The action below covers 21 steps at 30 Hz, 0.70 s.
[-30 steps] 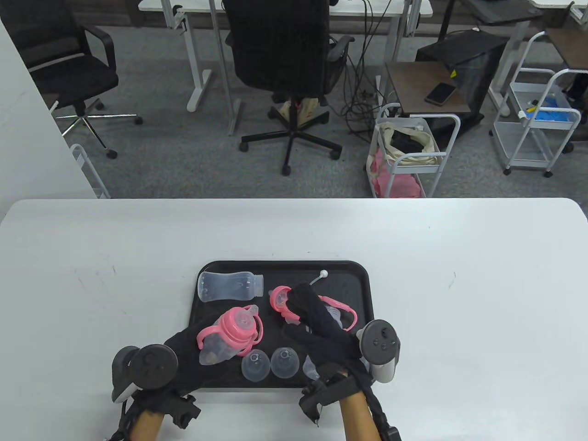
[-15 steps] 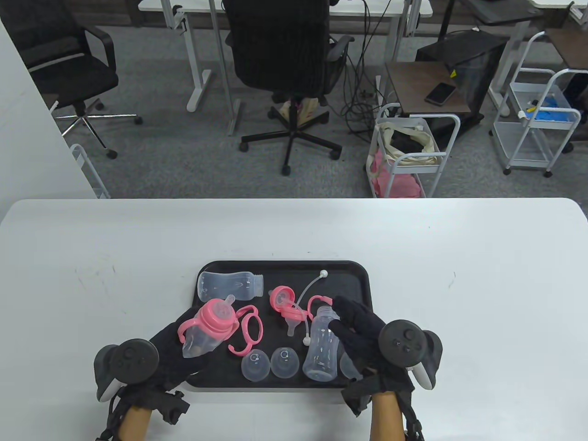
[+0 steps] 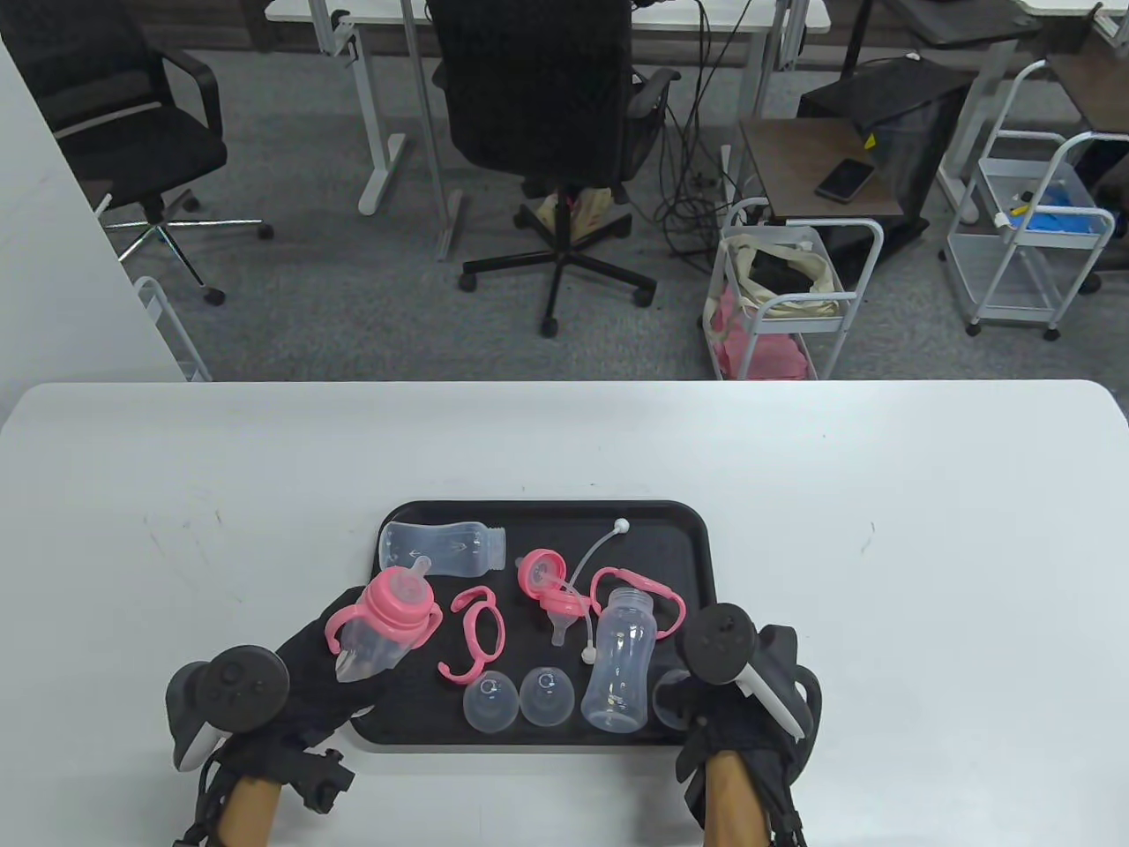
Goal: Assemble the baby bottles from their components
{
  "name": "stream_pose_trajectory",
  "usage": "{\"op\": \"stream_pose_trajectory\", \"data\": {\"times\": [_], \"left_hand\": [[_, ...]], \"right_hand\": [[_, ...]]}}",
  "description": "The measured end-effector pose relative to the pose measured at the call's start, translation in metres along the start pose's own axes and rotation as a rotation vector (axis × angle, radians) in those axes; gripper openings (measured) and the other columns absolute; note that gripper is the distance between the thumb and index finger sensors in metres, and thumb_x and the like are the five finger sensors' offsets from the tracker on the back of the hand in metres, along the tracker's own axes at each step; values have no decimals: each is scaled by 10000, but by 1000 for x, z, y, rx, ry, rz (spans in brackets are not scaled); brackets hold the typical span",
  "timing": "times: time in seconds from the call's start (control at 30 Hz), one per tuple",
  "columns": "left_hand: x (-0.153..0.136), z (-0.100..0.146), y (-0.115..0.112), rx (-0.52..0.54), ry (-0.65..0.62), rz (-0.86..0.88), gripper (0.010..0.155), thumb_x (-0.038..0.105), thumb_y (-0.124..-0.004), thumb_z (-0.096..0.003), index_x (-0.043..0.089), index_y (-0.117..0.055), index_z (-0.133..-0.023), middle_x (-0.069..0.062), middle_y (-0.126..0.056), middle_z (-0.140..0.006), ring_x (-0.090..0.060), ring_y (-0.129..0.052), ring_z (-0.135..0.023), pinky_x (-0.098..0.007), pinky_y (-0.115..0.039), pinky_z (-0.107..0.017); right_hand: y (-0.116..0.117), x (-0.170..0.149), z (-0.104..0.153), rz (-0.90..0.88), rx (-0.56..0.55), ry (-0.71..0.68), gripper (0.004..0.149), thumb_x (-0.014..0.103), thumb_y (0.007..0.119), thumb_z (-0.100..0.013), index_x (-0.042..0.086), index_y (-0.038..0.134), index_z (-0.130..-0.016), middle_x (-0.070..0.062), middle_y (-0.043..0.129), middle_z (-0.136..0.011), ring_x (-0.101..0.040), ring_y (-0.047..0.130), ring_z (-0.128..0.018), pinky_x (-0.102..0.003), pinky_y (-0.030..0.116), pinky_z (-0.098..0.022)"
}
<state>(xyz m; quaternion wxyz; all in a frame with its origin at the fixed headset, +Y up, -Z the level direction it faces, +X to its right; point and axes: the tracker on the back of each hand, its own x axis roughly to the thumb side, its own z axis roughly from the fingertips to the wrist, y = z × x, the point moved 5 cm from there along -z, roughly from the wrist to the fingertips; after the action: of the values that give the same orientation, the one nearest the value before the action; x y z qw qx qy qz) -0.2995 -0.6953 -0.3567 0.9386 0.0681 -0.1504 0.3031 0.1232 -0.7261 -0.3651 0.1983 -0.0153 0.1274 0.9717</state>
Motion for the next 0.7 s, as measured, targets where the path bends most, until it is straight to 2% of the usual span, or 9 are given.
{"op": "stream_pose_trajectory", "data": {"times": [0.17,0.3,0.53,0.7], "left_hand": [[1,0,0,-1,0,2,978,761,-838,-362,284,-496,-1145,83,-796,-1067,-174,-921,-929,-481,-742,-714],[0,0,0,-1,-2,6,979,761,-838,-362,284,-496,-1146,83,-798,-1066,-172,-922,-929,-481,-742,-714],[0,0,0,-4,-1,7,979,760,-838,-362,284,-496,-1146,80,-797,-1067,-173,-920,-931,-482,-742,-715],[1,0,-2,-17,-6,3,982,757,-841,-361,281,-495,-1147,81,-796,-1067,-175,-919,-932,-484,-740,-715]], "right_hand": [[18,-3,-9,57,61,17,771,267,1005,-476,48,633,-1115,-339,611,-1106,-589,684,-896,-685,613,-619],[28,-5,-16,129,71,34,771,290,1002,-475,70,630,-1114,-295,623,-1106,-529,671,-876,-628,630,-606],[35,-8,-22,220,46,51,819,360,1013,-440,118,613,-1113,-191,674,-1100,-396,759,-714,-527,708,-534],[33,-8,-25,239,0,15,821,430,1011,-433,112,637,-1092,-175,724,-1060,-341,824,-626,-469,759,-470]]}}
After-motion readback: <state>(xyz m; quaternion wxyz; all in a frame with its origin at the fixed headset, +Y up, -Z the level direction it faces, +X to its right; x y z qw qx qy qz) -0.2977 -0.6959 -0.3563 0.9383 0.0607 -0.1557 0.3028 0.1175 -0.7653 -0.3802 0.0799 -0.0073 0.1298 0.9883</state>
